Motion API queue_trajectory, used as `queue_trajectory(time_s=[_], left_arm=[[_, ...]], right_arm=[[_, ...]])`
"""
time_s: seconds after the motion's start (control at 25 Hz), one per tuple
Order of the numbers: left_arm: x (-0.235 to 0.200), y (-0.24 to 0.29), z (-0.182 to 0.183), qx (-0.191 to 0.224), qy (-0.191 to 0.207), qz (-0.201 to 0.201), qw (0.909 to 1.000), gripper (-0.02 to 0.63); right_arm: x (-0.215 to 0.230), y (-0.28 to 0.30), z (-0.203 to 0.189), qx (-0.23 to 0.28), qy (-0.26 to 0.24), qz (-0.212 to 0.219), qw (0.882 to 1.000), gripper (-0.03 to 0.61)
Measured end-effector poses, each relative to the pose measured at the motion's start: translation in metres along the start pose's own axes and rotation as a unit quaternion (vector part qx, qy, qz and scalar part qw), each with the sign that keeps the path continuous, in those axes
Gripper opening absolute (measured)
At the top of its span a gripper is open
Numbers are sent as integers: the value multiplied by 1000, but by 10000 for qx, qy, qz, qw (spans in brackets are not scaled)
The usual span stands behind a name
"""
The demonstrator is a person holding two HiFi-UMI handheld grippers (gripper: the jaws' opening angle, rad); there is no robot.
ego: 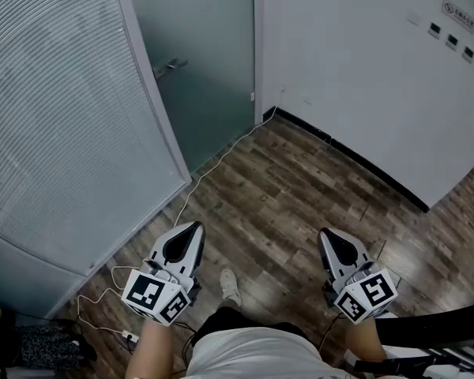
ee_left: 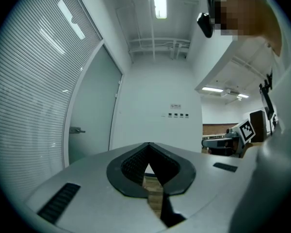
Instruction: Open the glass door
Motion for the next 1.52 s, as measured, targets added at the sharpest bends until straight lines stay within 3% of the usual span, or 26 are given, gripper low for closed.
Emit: queue_trajectory(time_s=[0.32, 0.92, 1.24, 1.52], left_arm=[[-63, 67, 0, 48, 63, -185, 9998, -2], [-251, 186, -27, -63, 23, -258, 9996, -2], [-293, 220, -48, -119, -58, -208, 9997, -2], [-328, 255, -63, -145, -69, 126, 9998, -2]], right_arm=[[29, 76, 18, 113, 16, -154, 9998, 2], [60, 297, 38, 69, 0, -238, 9997, 2], [72, 359, 36, -99, -84, -100, 9999, 0], [100, 422, 39, -230, -150, 298, 9992, 2]])
Point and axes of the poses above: the fingertips, and each gripper's own axes: y forward along the fingers, x to its right, z out of its top, the point moved 1 cm from there along -y, backward along the fingers, and after that the axes turned 14 degrees about y, right-handed, at the moved point
